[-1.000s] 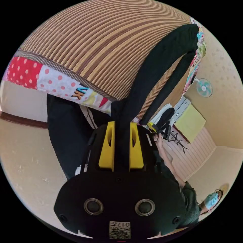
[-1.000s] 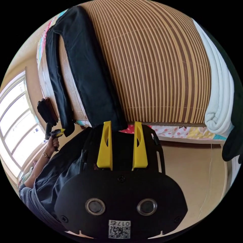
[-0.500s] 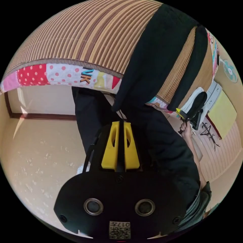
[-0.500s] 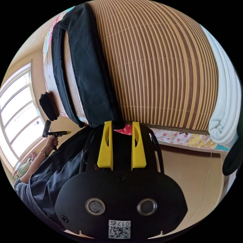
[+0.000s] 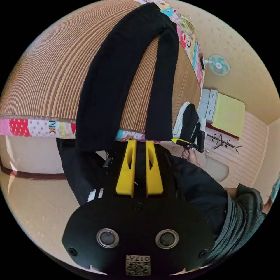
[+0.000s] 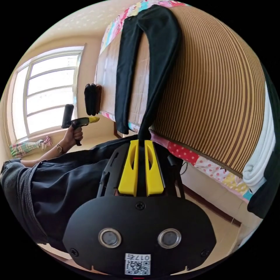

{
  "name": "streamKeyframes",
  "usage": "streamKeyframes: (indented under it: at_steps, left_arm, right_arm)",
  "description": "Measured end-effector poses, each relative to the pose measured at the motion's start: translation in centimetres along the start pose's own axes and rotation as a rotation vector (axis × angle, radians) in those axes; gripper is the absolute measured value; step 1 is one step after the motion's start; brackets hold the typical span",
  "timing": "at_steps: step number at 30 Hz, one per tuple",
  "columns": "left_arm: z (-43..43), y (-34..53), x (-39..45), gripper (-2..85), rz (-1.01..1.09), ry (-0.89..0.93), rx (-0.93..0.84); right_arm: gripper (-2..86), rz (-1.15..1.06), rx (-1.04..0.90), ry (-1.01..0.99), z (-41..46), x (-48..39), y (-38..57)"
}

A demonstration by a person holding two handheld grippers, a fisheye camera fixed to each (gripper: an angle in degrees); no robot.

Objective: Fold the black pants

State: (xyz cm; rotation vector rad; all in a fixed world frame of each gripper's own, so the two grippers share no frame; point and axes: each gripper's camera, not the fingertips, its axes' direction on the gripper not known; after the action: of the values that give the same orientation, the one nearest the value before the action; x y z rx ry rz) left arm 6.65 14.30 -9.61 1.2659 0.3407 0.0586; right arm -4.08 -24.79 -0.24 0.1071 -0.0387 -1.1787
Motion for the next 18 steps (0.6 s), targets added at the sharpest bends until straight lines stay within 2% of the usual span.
streamKeyframes:
  at_steps: [2,5,8,11,13,16,18]
  left_arm:
    - [2.0,-2.0,4.5,9.6,0.125,0.021,-0.033]
    - [5.4,-5.0,9.8,17.7,0.196,0.013,-0.105]
    - [8.7,-6.7,12.2,19.3,0.208,-0.123,-0.158]
    - [11.8,-6.9,11.7,14.0,0.201,-0.195,-0.271]
    - [11.9,-6.0,10.8,8.1,0.218,-0.211,-0.248]
    - [11.4,-4.5,8.8,3.5,0.209,-0.126,-0.224]
    - [10.5,-3.2,7.6,2.8,0.19,-0.064,-0.179]
  right_arm:
    - [2.7,-0.086,-0.008,-0.037,-1.1,-2.3,-0.8]
    - [2.7,-0.185,-0.04,-0.07,-1.7,-4.7,-2.3]
    - [2.6,-0.286,-0.085,-0.123,-1.8,-6.7,-4.0]
    - [2.4,-0.388,-0.188,-0.09,-1.3,-8.2,-5.3]
    - [2.3,-0.444,-0.3,-0.034,-0.8,-8.3,-6.1]
    - [2.0,-0.477,-0.468,-0.005,-0.9,-6.6,-8.3]
    - [2.4,-0.371,-0.541,0.031,-1.5,-3.7,-11.0]
